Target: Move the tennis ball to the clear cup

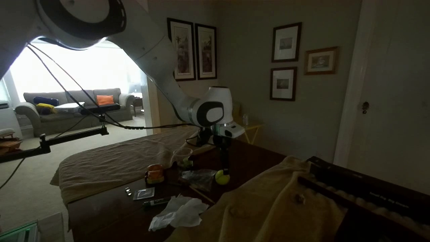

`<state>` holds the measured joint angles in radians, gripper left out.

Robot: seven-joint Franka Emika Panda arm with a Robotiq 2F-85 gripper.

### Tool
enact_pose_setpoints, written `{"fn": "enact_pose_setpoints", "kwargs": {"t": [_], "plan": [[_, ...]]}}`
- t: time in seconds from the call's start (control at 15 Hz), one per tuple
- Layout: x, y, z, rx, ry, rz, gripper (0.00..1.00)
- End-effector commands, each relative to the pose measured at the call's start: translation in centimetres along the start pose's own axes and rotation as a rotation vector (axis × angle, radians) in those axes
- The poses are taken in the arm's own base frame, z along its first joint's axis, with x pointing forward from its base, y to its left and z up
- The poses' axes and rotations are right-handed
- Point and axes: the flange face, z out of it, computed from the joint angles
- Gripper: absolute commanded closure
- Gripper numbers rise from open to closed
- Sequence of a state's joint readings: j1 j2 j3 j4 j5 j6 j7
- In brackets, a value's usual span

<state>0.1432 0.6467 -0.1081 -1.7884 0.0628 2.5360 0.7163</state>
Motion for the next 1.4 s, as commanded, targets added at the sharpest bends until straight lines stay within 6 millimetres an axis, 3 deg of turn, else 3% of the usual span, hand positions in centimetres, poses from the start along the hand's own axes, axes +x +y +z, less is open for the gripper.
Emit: {"fn": "enact_pose_setpoints", "kwargs": {"t": [0.0, 1.33], "plan": [[-0.3, -1.1, 1.2, -0.027, -0.018, 0.014, 0.00], [0.3, -3.9, 5.7, -0.086, -0.068, -0.015, 0.01]]}}
